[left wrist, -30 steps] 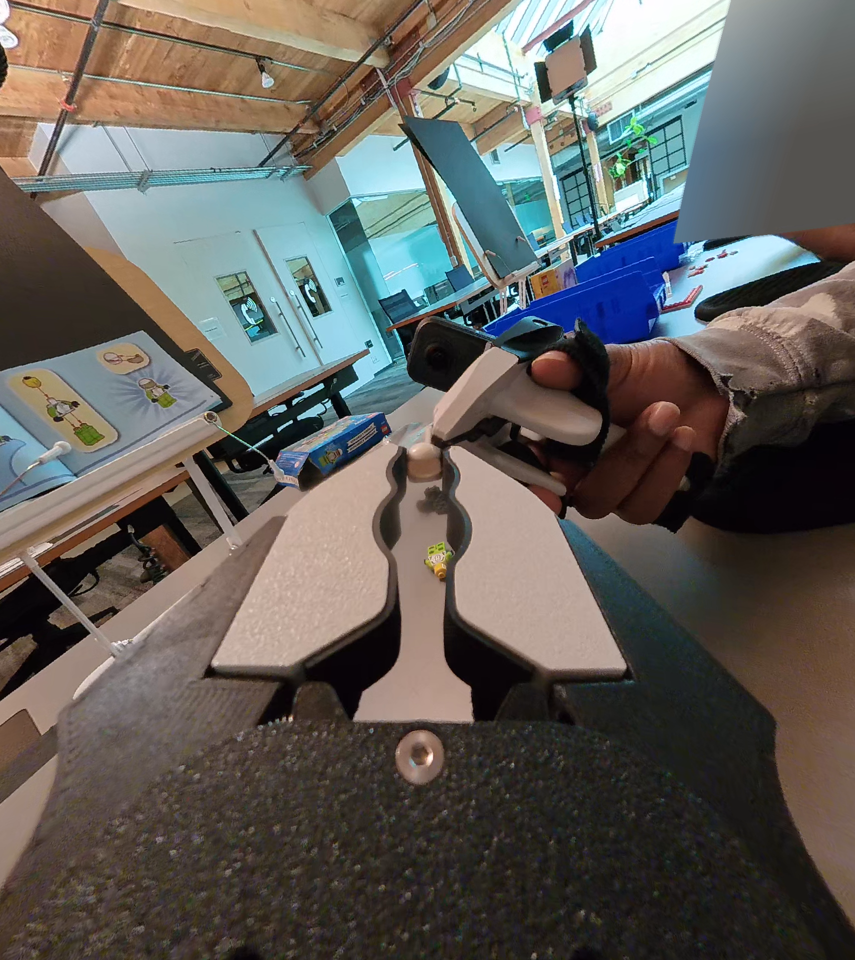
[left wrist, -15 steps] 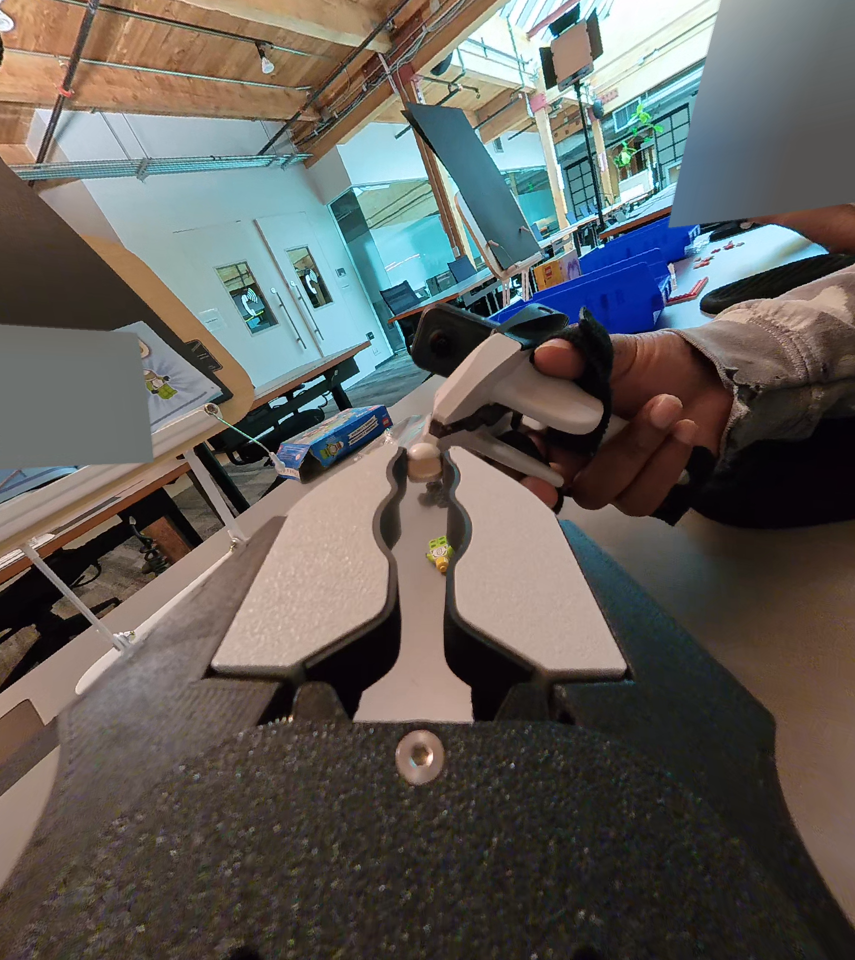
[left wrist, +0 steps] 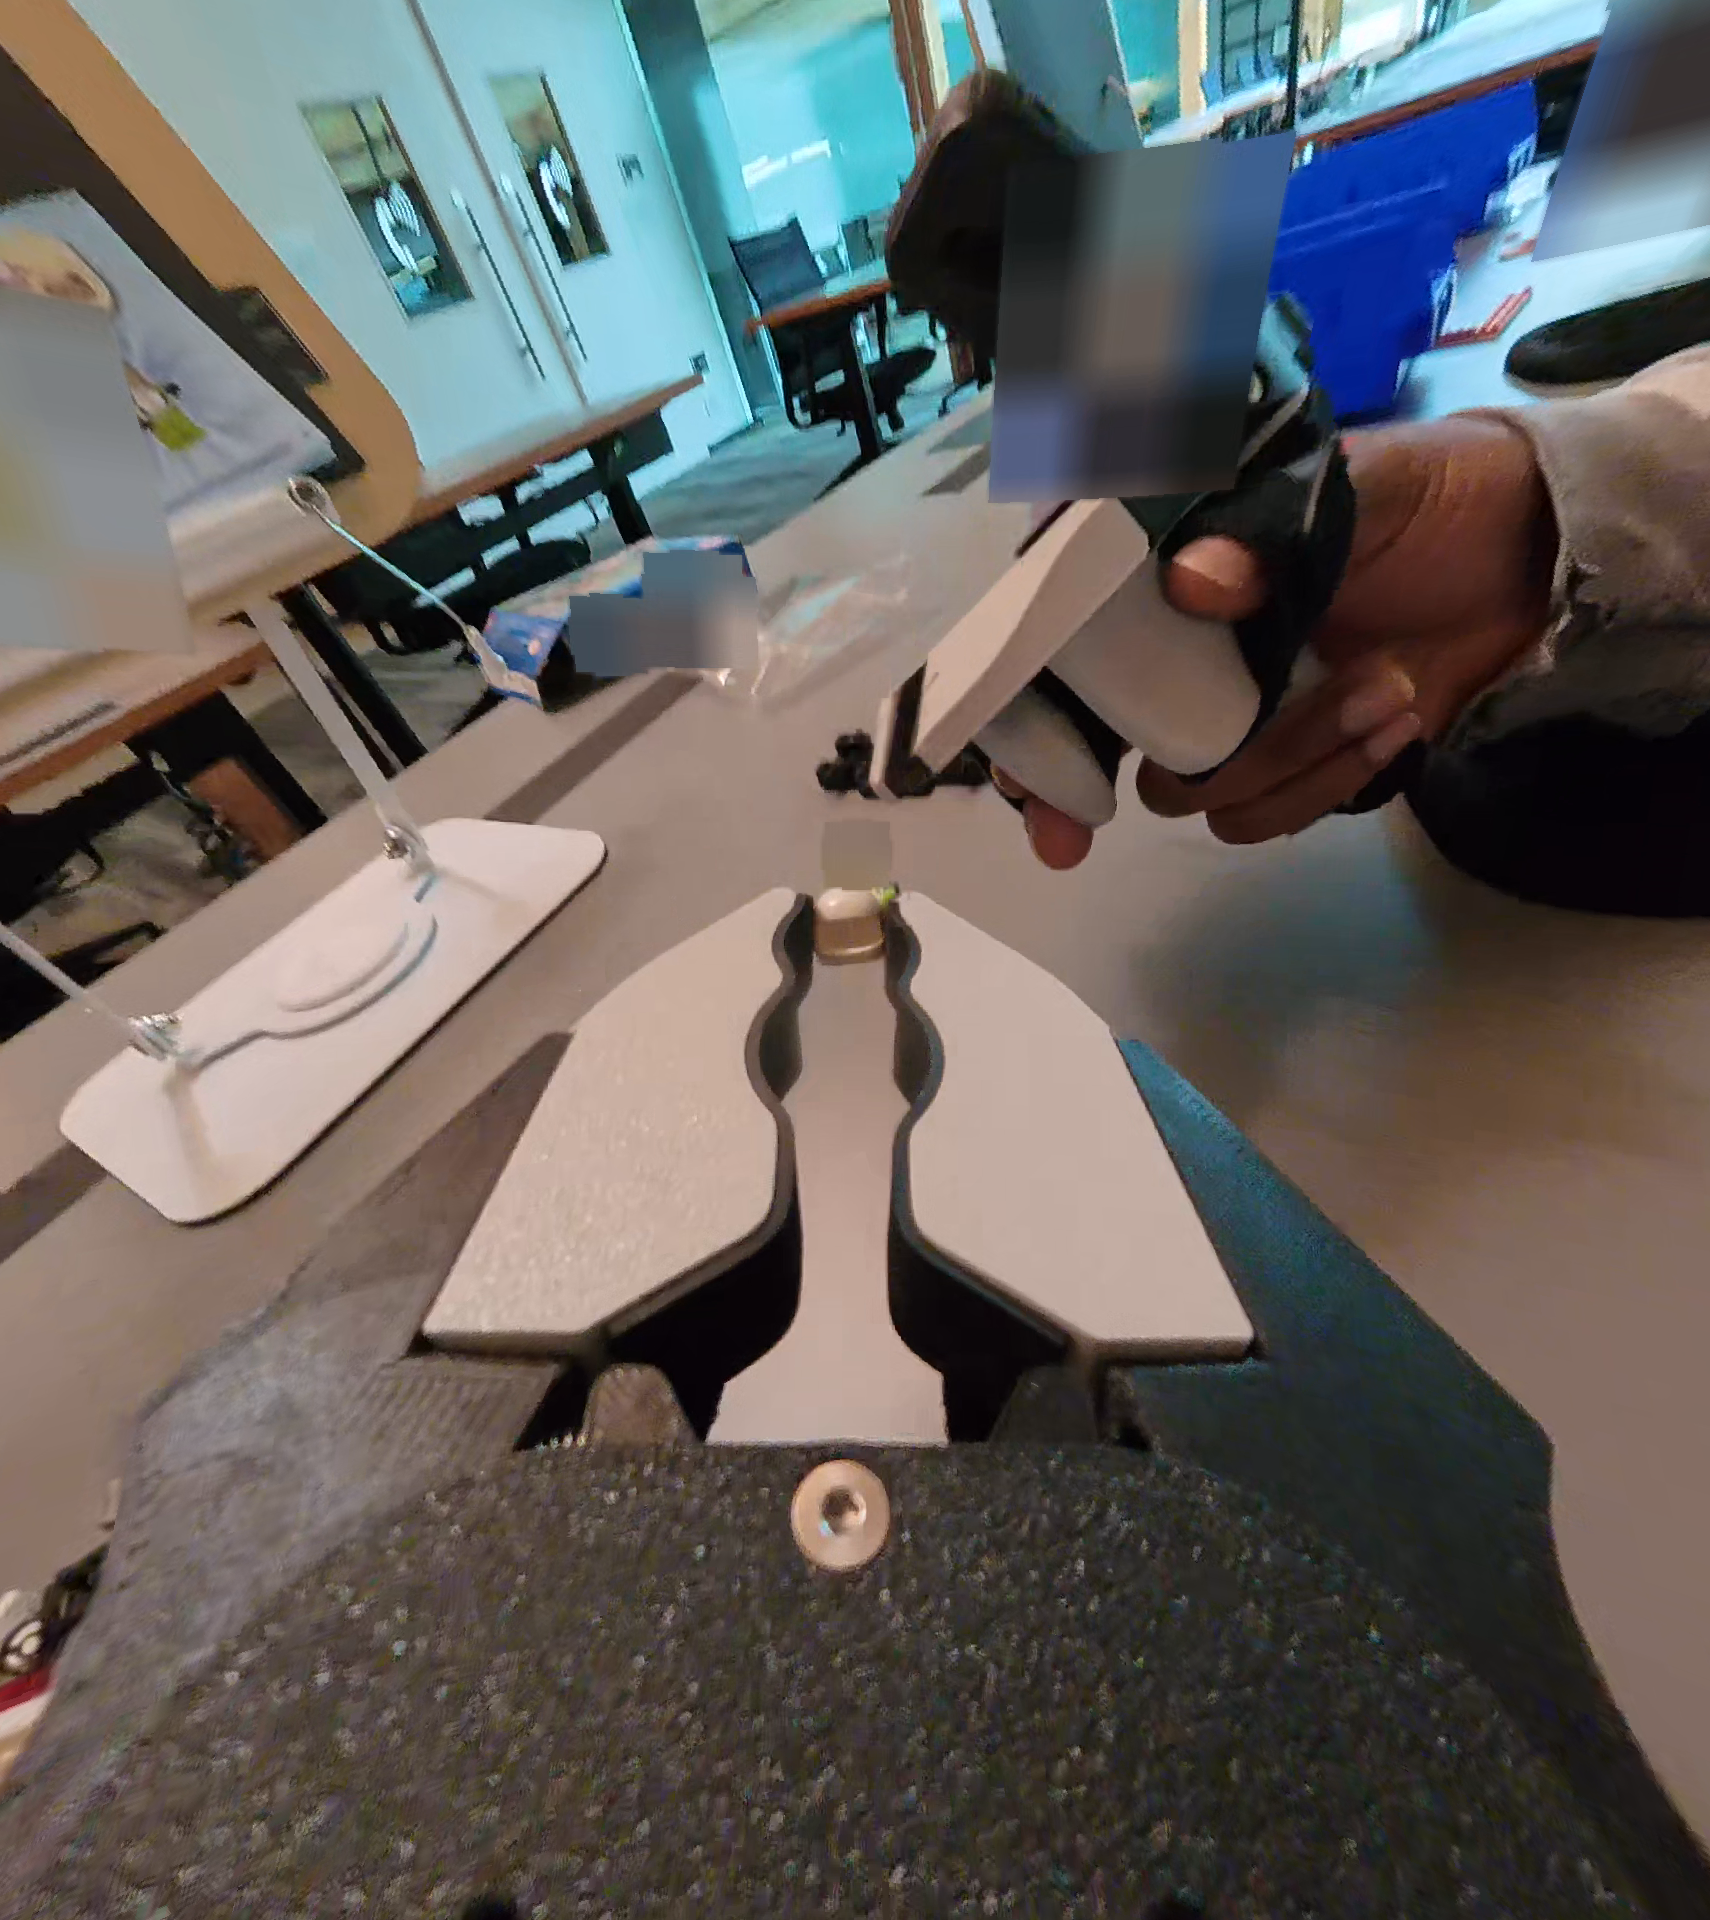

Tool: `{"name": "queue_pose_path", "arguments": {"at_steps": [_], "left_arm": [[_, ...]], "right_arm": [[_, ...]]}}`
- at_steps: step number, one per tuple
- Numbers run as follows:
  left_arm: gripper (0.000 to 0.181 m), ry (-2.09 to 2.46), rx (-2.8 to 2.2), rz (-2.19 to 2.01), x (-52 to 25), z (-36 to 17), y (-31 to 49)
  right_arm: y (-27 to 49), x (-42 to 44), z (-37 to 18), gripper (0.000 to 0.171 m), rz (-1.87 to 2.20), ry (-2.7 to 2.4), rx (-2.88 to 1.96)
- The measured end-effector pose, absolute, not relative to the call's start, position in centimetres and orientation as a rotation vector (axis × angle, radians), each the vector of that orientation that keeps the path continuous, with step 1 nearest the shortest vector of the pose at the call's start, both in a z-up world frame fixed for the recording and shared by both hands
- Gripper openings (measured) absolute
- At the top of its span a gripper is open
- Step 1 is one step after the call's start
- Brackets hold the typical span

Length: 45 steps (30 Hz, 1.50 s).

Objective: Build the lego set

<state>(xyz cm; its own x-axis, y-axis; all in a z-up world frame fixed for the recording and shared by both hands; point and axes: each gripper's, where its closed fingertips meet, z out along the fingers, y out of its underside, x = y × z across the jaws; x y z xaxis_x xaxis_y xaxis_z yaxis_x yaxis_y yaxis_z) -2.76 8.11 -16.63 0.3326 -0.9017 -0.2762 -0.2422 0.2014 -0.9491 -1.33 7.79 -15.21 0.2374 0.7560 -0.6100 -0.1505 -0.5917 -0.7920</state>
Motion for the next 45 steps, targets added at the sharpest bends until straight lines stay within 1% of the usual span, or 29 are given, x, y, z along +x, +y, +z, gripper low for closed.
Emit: {"name": "queue_pose_path", "arguments": {"at_steps": [7, 12, 13, 15, 21, 25, 30, 36, 45], "left_arm": [[0.013, 1.275, -1.372, -0.536, -2.3, -18.9, 8.3], [0.013, 1.327, -1.310, -0.399, -1.9, -19.1, 7.9], [0.013, 1.333, -1.296, -0.383, -1.8, -19.1, 7.8], [0.012, 1.342, -1.275, -0.349, -1.7, -19.1, 7.7], [0.013, 1.377, -1.271, -0.308, -1.4, -19.7, 7.6], [0.013, 1.372, -1.294, -0.325, -1.6, -19.9, 7.8], [0.014, 1.350, -1.380, -0.378, -1.8, -20.6, 8.5], [0.015, 1.370, -1.421, -0.422, -1.1, -21.6, 8.5], [0.015, 1.356, -1.471, -0.401, -1.3, -22.4, 9.2]], "right_arm": [[8.4, -2.2, -17.2, 0.022, 1.429, -0.491, -1.859], [7.9, -3.3, -18.6, 0.025, 1.413, -0.497, -1.945], [7.8, -3.6, -18.9, 0.025, 1.392, -0.508, -1.963], [7.6, -3.9, -18.9, 0.014, 1.397, -0.512, -1.957], [7.5, -3.6, -19.5, 0.013, 1.354, -0.551, -1.993], [8.1, -1.7, -20.0, 0.013, 1.241, -0.597, -2.034], [9.8, 3.6, -21.4, 0.013, 0.858, -0.727, -2.130], [12.4, 7.6, -23.0, 0.013, 0.545, -0.985, -2.098], [10.5, 6.6, -26.0, 0.013, 0.479, -1.467, -2.105]]}}
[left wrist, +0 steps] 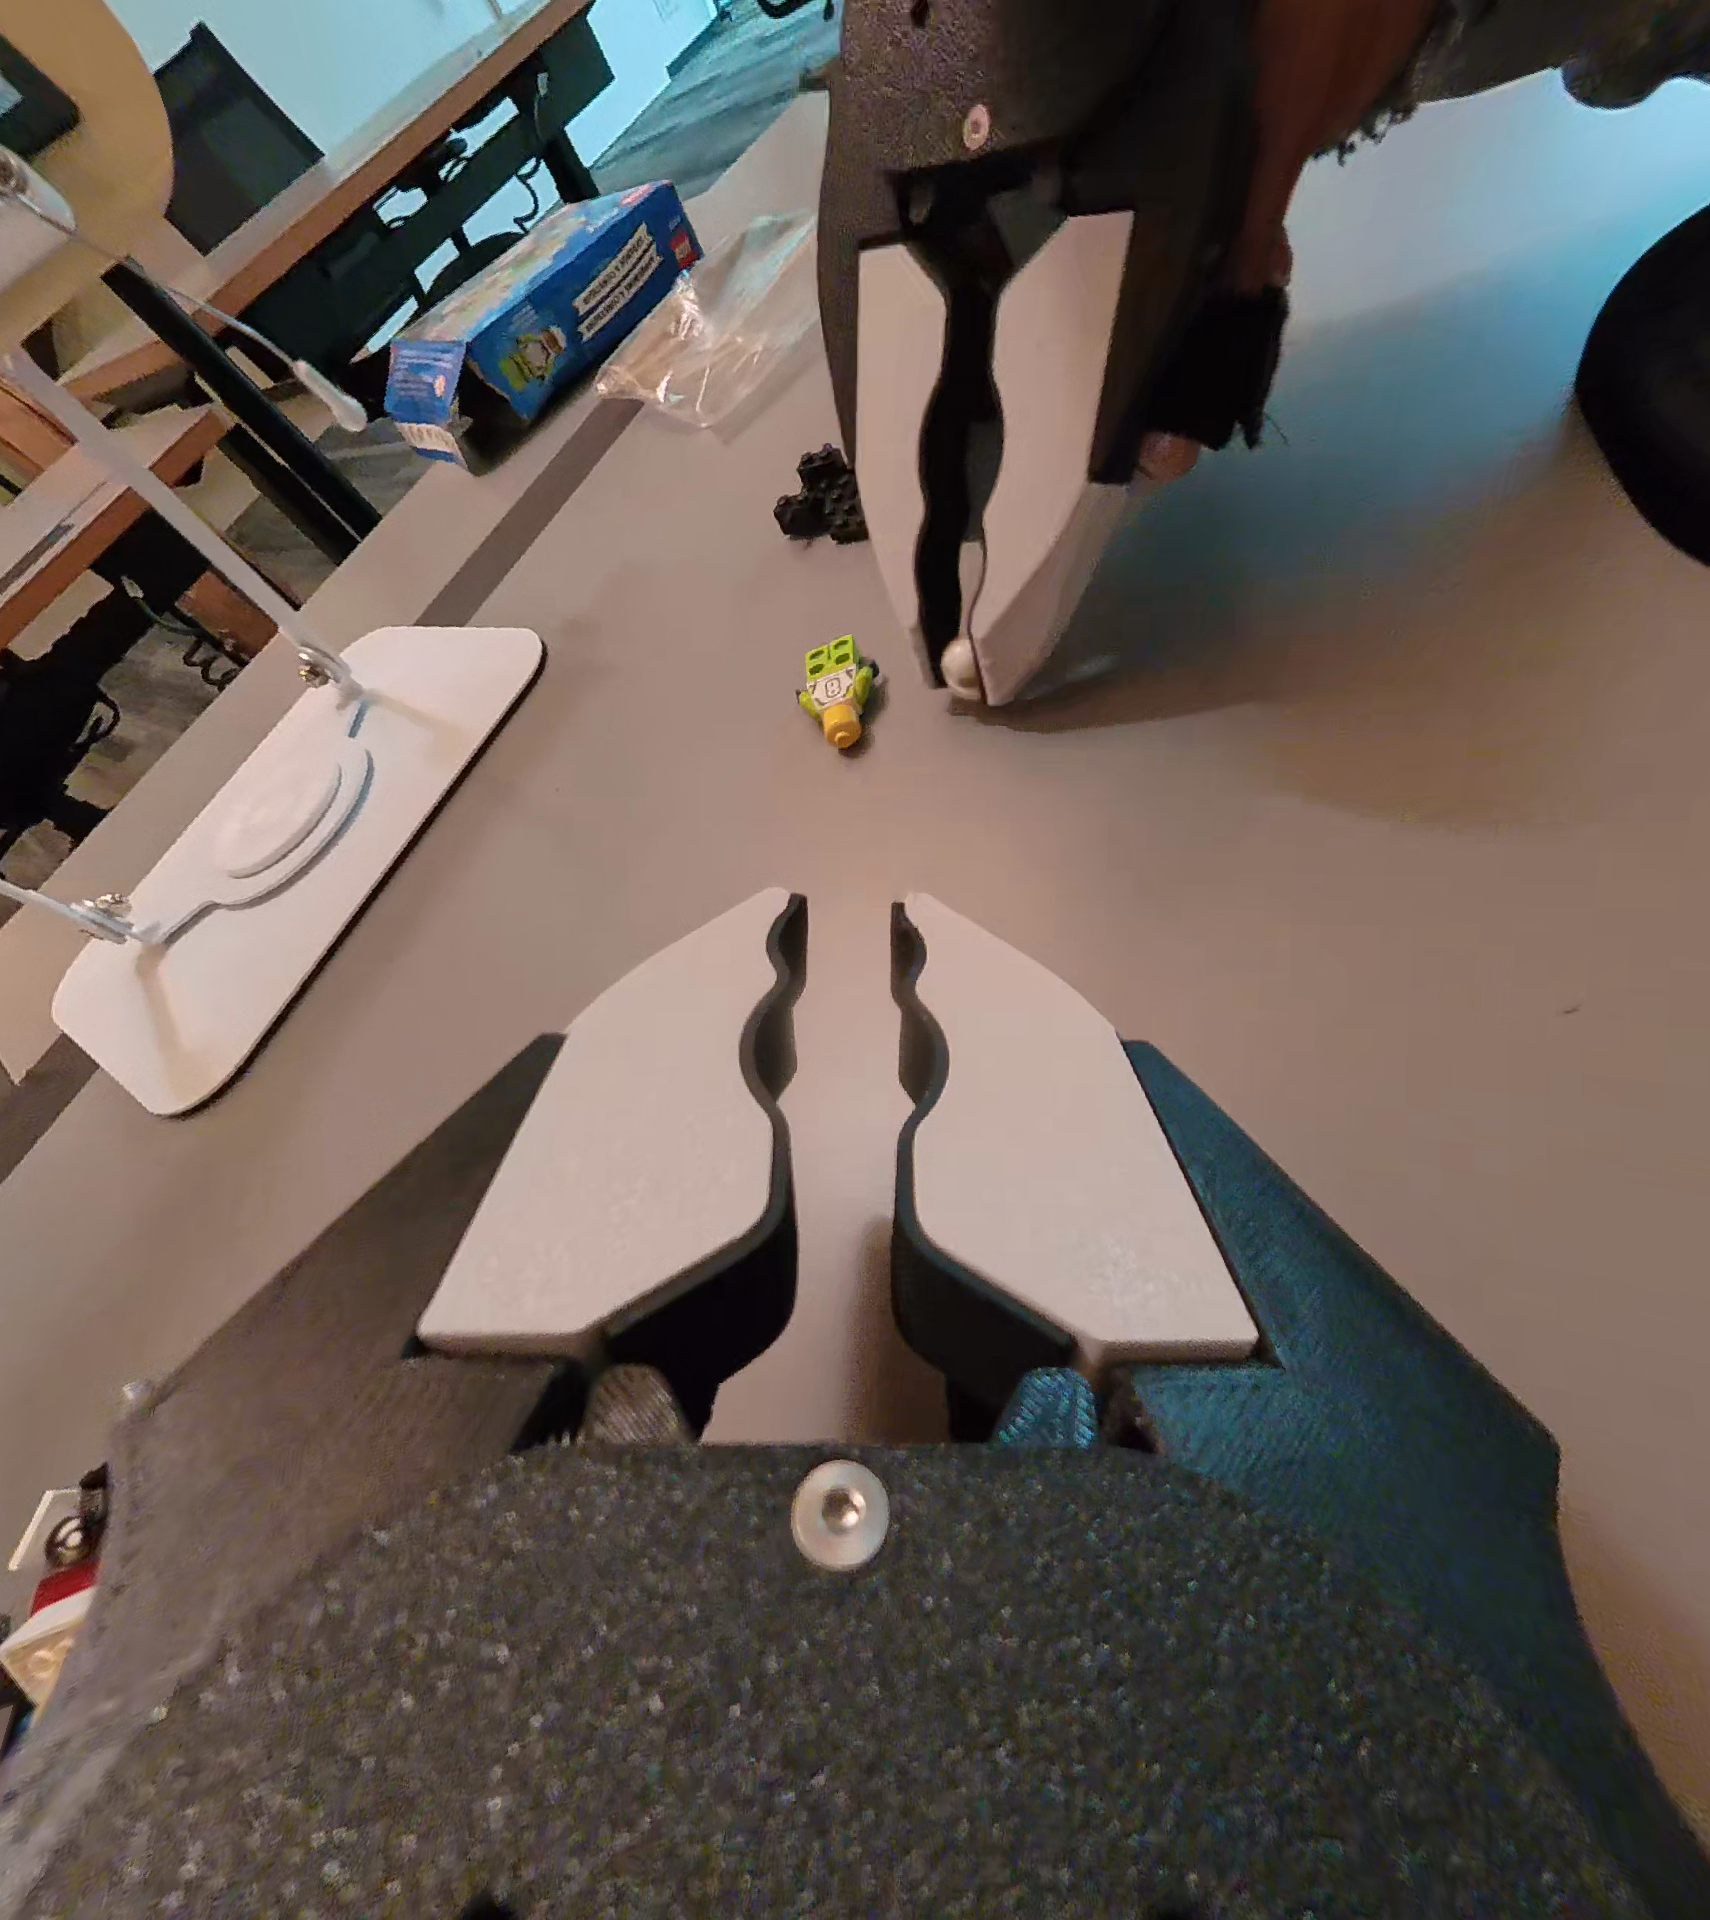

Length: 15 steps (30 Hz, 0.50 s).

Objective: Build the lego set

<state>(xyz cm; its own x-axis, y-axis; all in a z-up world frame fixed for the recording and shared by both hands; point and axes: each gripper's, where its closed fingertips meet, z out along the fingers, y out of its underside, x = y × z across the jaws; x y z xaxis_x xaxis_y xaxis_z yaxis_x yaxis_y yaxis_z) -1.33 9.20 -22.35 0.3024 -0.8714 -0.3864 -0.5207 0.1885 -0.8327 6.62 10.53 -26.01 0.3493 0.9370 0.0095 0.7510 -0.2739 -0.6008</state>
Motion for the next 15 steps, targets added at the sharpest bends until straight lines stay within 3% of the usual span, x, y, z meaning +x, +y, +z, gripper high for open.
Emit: {"name": "queue_pose_path", "arguments": {"at_steps": [10, 15], "left_arm": [[0.014, 1.364, -1.477, -0.413, -1.3, -22.5, 9.2], [0.013, 1.372, -1.474, -0.436, -1.3, -22.5, 9.1]], "right_arm": [[10.7, 6.3, -24.5, 0.024, 0.553, -1.479, -2.039], [13.9, 8.8, -24.4, 0.027, 0.312, -1.612, -1.982]]}}
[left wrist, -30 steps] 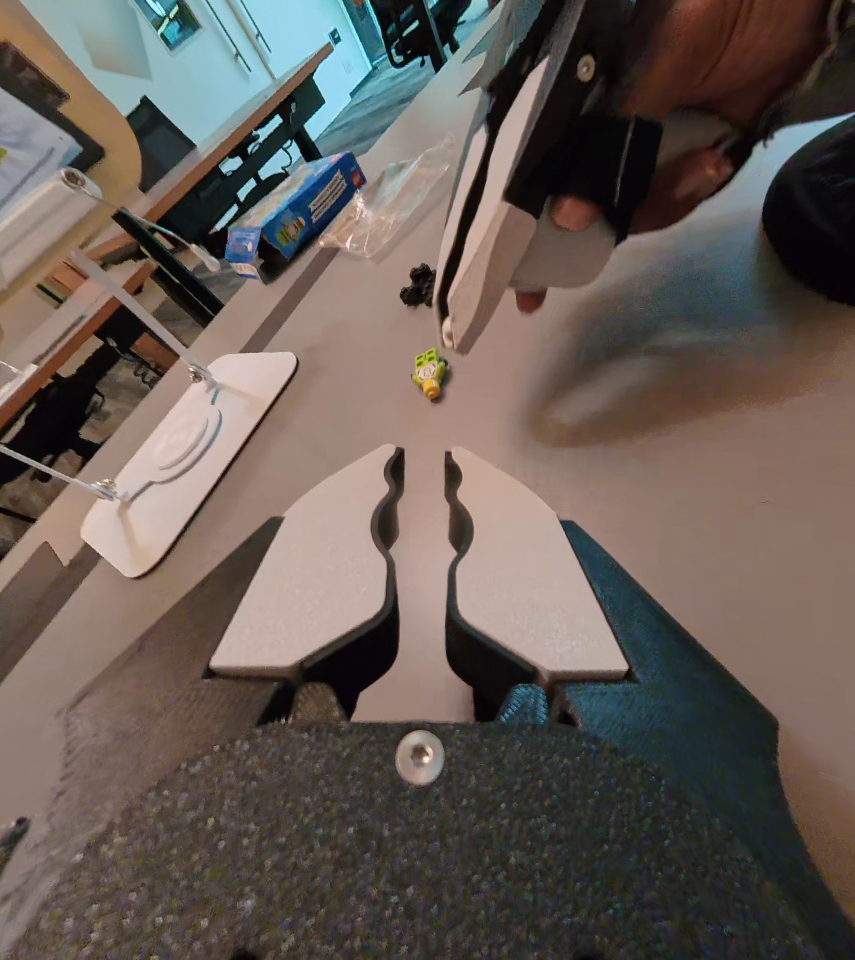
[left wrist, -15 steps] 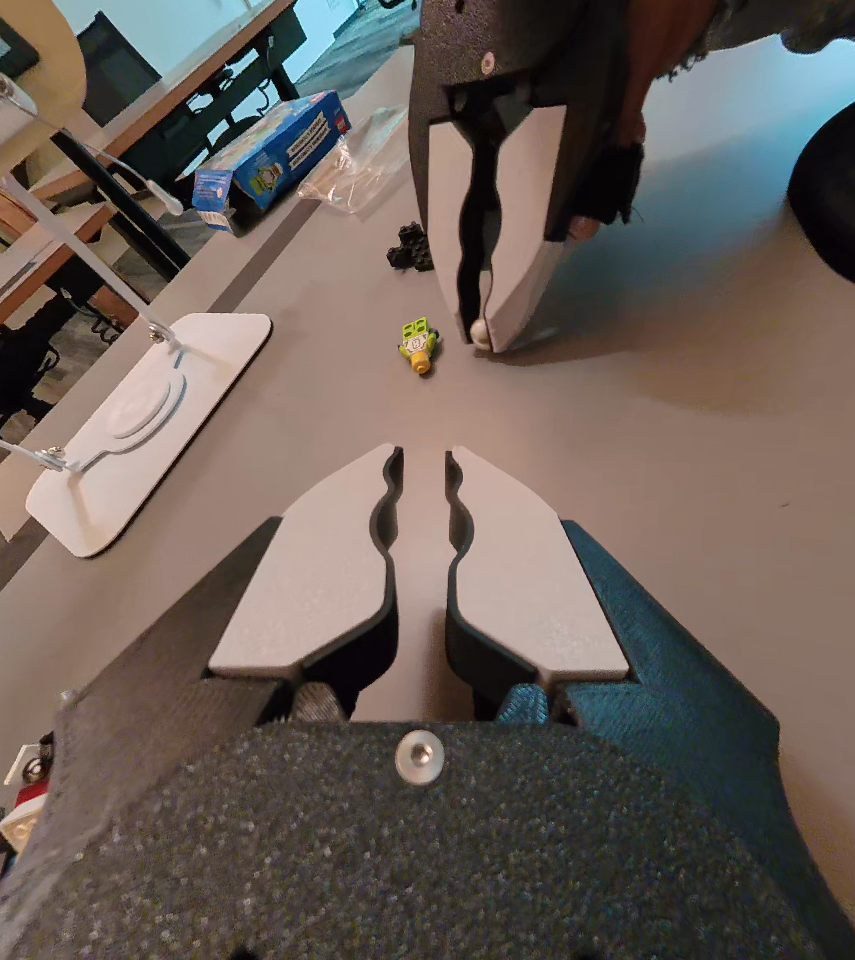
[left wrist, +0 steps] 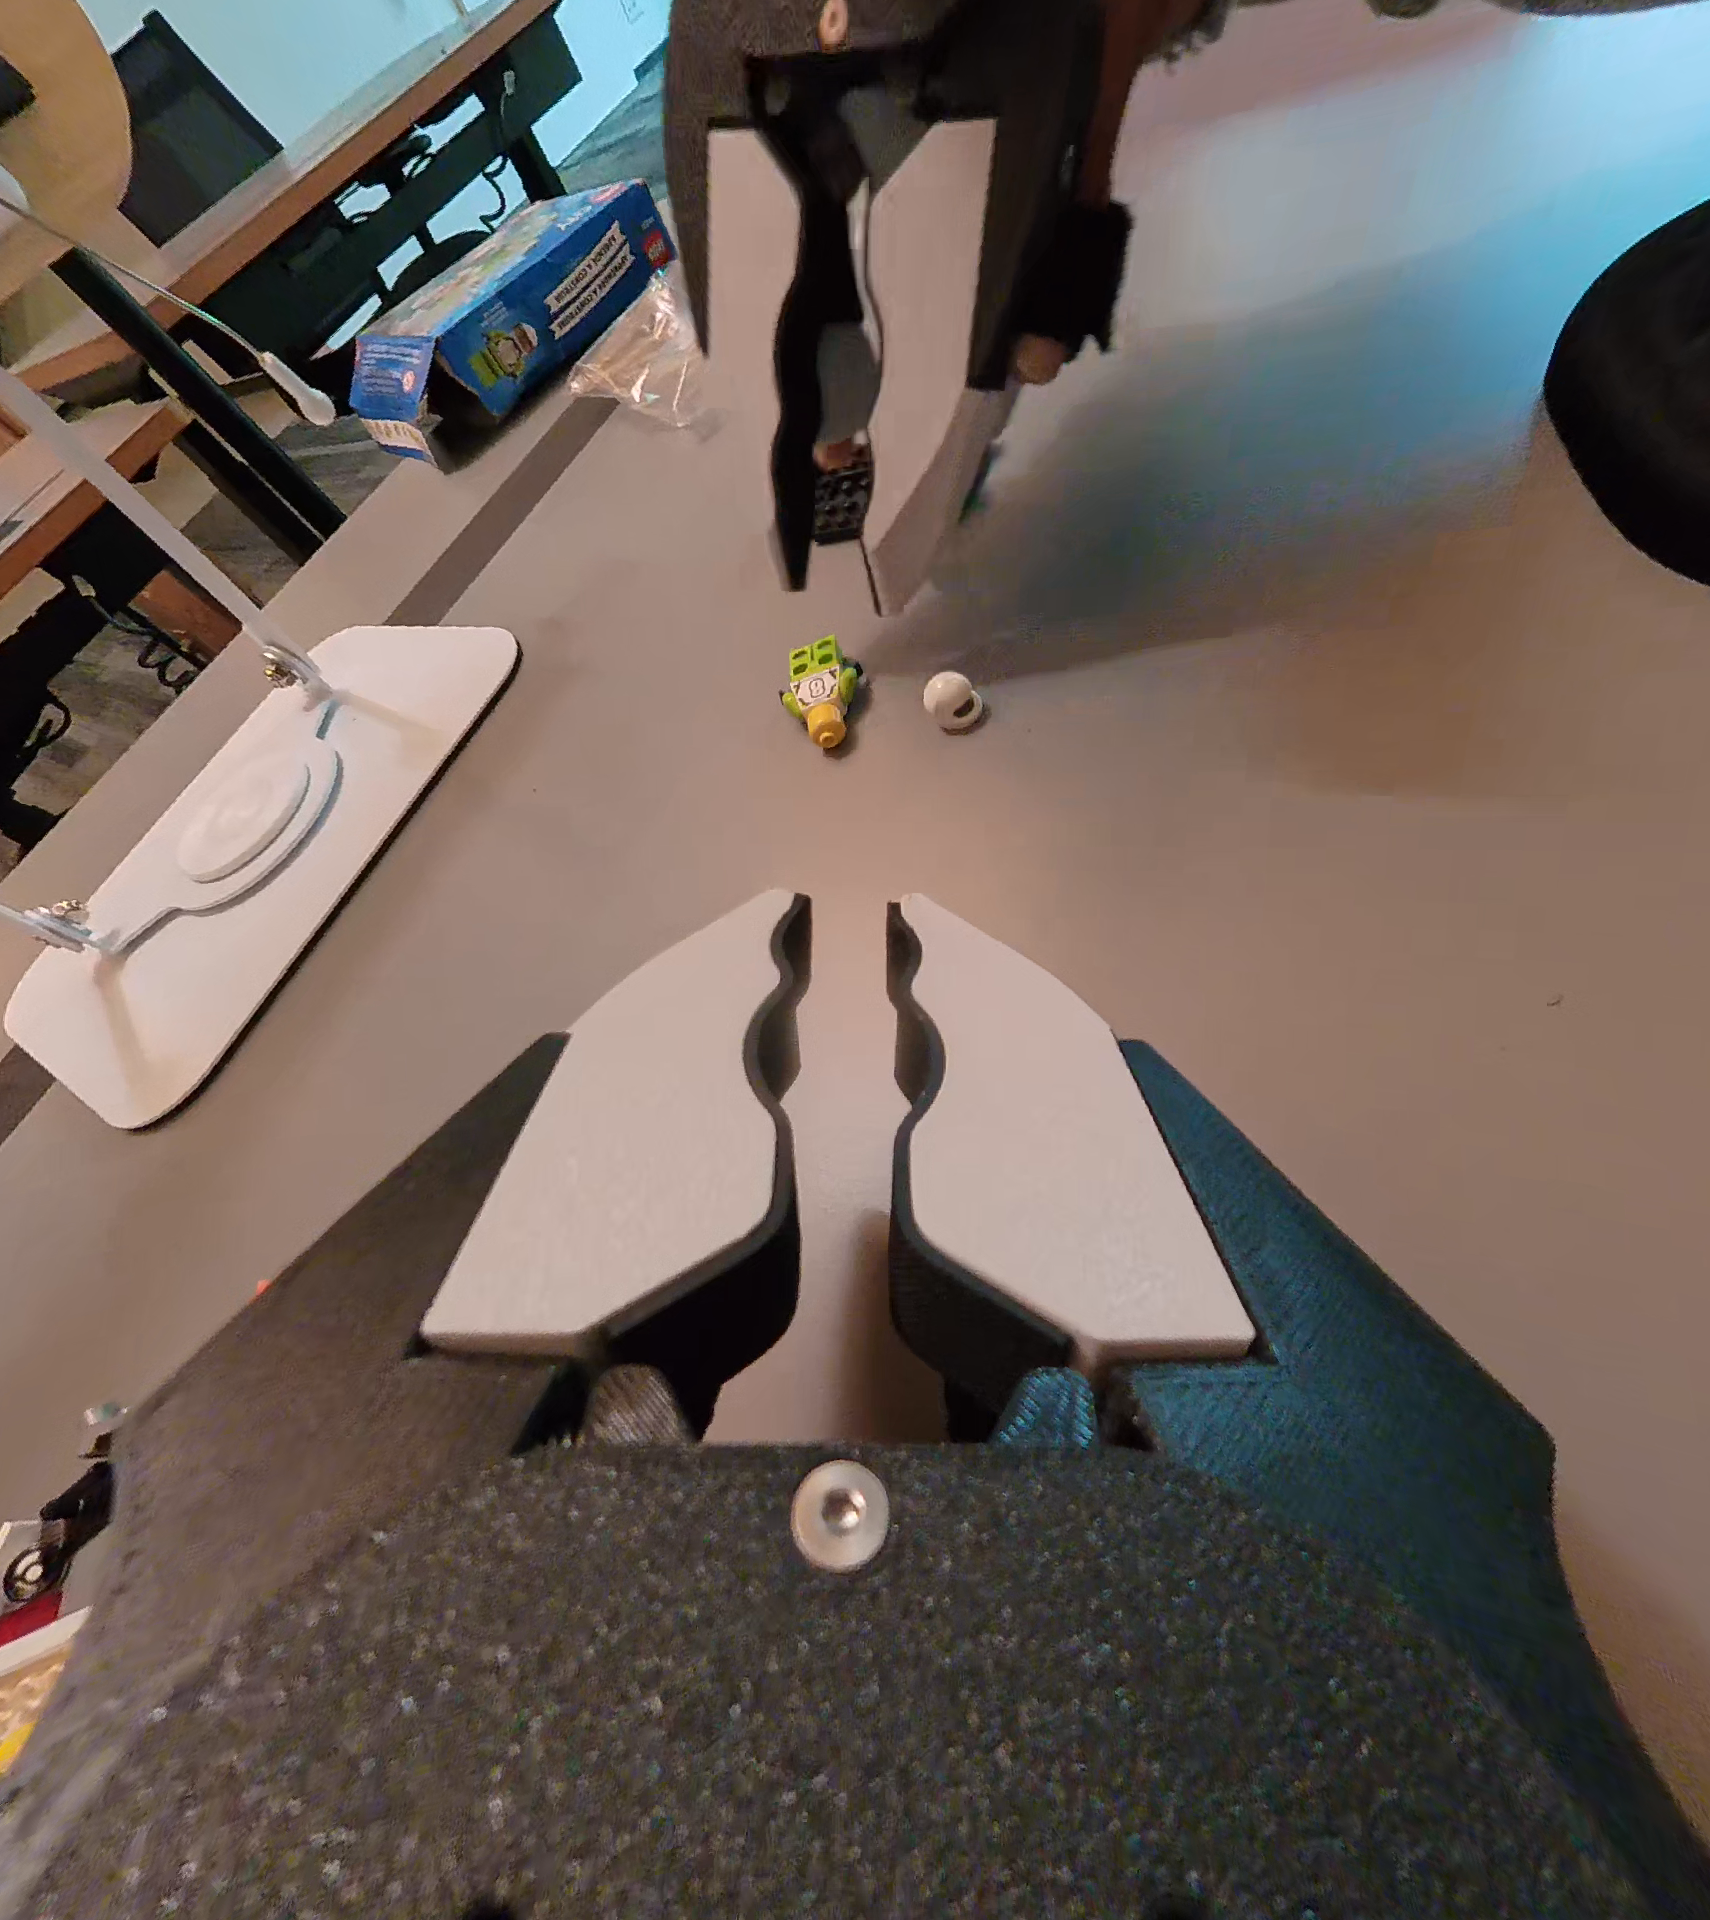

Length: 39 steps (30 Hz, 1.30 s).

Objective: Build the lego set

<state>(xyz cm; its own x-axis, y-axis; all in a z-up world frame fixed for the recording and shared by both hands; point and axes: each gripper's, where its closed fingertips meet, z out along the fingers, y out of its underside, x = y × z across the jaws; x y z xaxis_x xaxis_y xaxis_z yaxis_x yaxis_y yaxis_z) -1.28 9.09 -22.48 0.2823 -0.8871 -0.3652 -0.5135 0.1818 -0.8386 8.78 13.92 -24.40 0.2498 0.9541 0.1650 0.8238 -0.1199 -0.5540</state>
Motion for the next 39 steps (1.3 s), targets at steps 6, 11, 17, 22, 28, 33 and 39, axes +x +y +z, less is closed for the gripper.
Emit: {"name": "queue_pose_path", "arguments": {"at_steps": [6, 11, 17, 22, 28, 33, 39], "left_arm": [[0.013, 1.385, -1.452, -0.434, -1.4, -22.4, 8.8], [0.013, 1.377, -1.456, -0.441, -1.6, -22.3, 8.9], [0.012, 1.383, -1.449, -0.464, -1.5, -22.2, 8.7], [0.012, 1.367, -1.447, -0.512, -1.1, -21.7, 8.4], [0.011, 1.307, -1.448, -0.591, -1.1, -20.5, 8.0], [0.011, 1.256, -1.454, -0.702, -0.8, -19.4, 7.3], [0.013, 1.199, -1.436, -0.835, -0.4, -18.0, 6.4]], "right_arm": [[14.7, 7.4, -26.1, 0.035, 0.315, -1.859, -1.884], [14.7, 7.3, -26.3, 0.023, 0.457, -1.857, -1.944], [12.2, 5.8, -22.3, 0.019, 1.030, -1.465, -1.982], [10.0, 4.3, -15.5, 0.019, 1.757, -0.901, -1.821], [8.9, 4.4, -11.5, 0.019, 2.193, -0.378, -1.496], [7.7, 4.0, -10.8, 0.019, 2.262, -0.297, -1.383], [7.0, 3.3, -10.4, 0.019, 2.292, -0.289, -1.343]]}}
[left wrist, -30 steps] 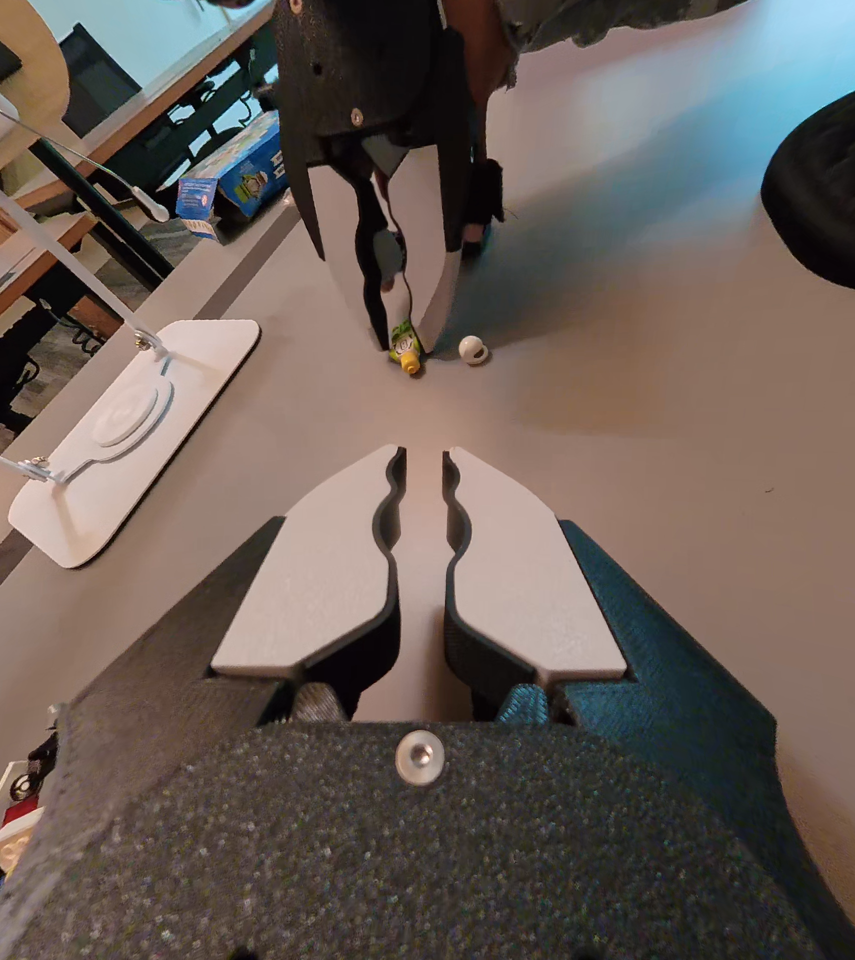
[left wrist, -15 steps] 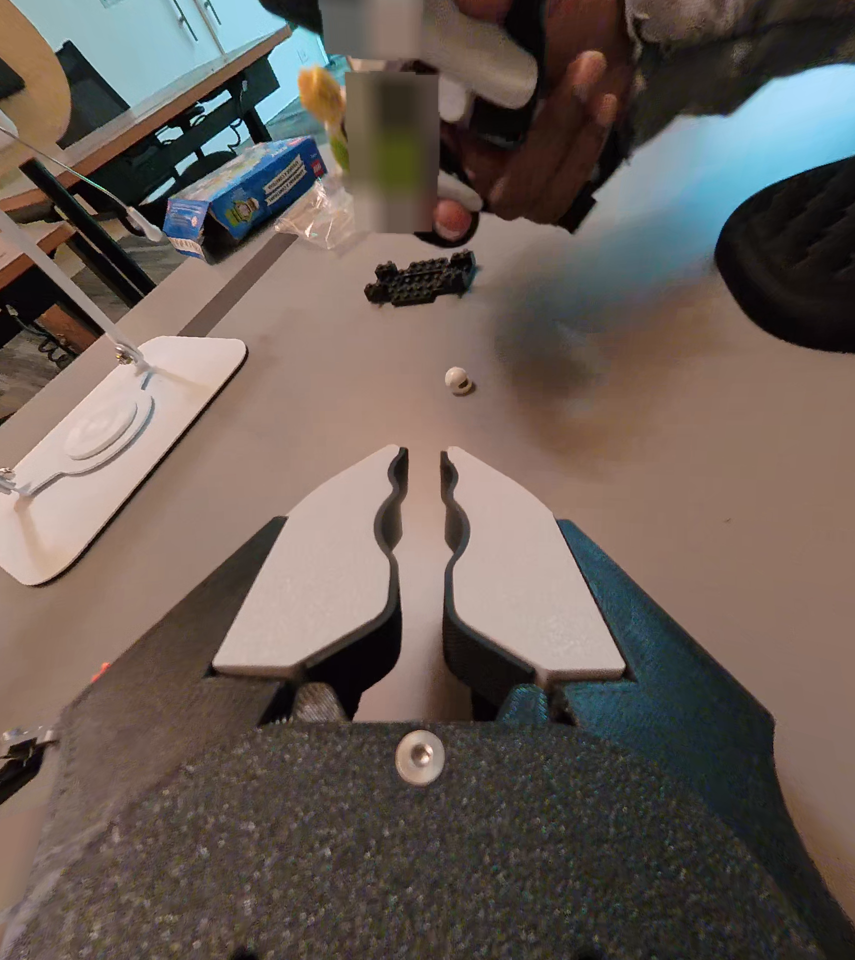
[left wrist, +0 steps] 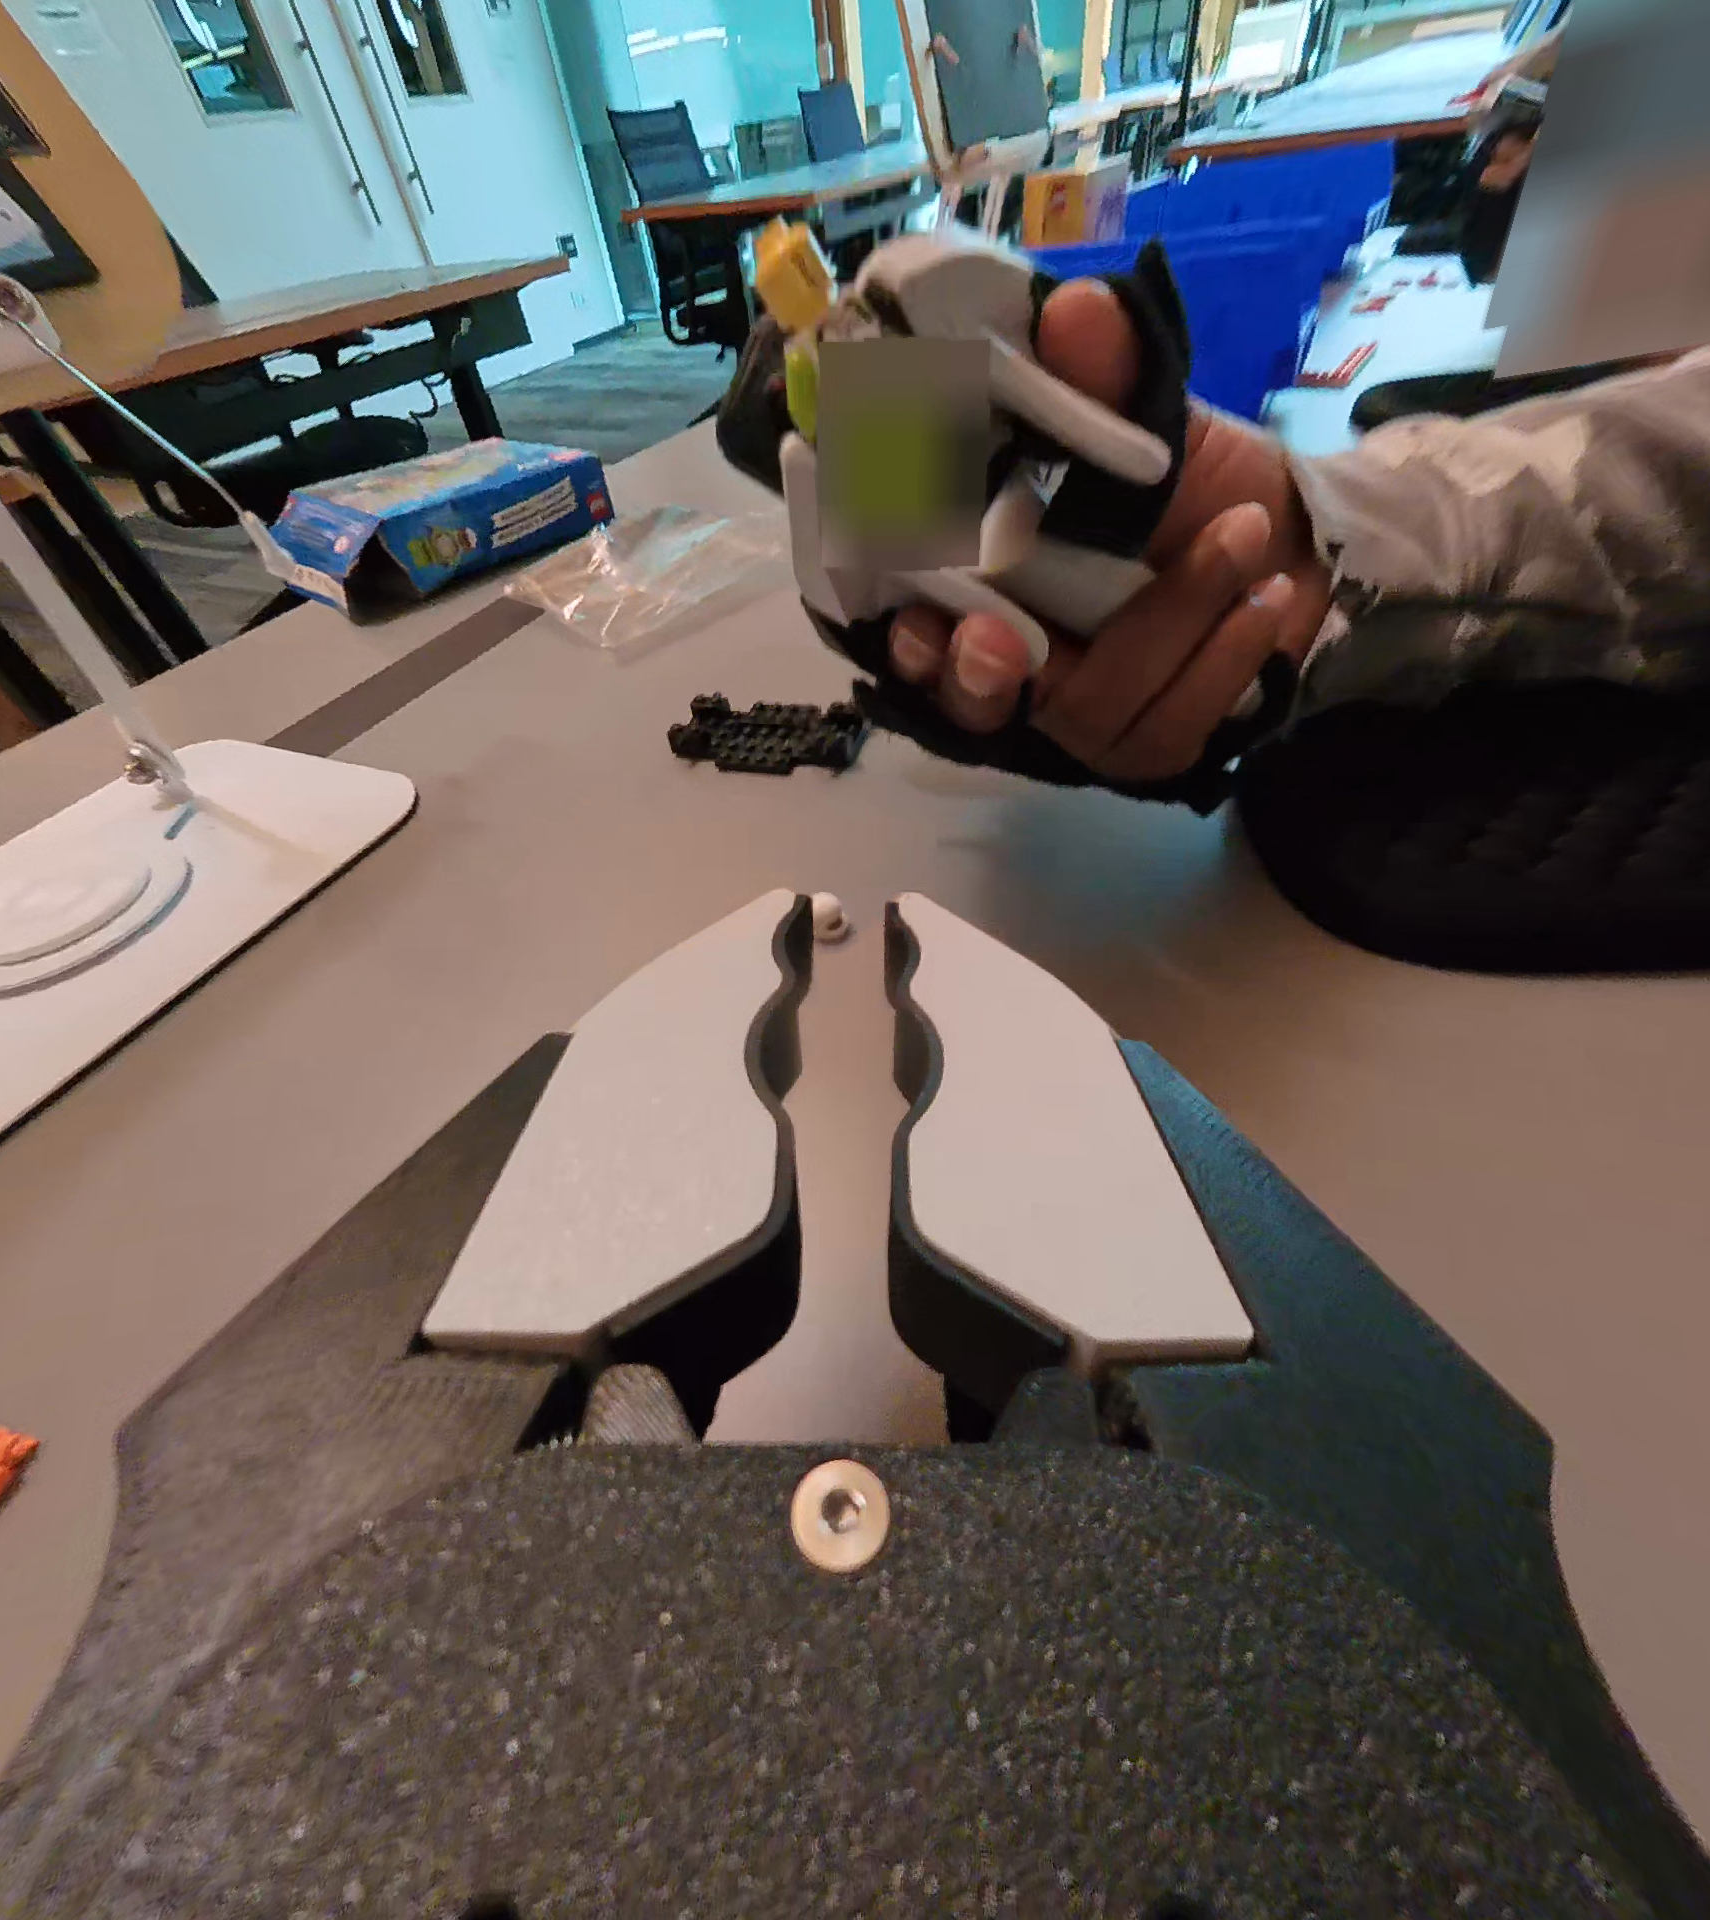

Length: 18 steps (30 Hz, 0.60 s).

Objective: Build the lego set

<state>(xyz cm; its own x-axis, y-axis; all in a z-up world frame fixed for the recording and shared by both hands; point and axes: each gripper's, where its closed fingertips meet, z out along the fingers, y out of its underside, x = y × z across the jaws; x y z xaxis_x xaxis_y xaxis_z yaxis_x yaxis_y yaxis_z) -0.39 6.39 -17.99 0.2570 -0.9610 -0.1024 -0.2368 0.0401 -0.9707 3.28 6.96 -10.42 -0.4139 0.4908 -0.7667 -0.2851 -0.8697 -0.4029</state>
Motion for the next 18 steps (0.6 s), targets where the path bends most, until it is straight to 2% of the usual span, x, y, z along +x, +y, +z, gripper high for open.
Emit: {"name": "queue_pose_path", "arguments": {"at_steps": [18], "left_arm": [[0.026, 1.015, -1.362, -1.559, 0.0, -13.5, 3.0]], "right_arm": [[4.2, -1.8, -11.0, 0.019, 2.170, -0.665, -1.352]]}}
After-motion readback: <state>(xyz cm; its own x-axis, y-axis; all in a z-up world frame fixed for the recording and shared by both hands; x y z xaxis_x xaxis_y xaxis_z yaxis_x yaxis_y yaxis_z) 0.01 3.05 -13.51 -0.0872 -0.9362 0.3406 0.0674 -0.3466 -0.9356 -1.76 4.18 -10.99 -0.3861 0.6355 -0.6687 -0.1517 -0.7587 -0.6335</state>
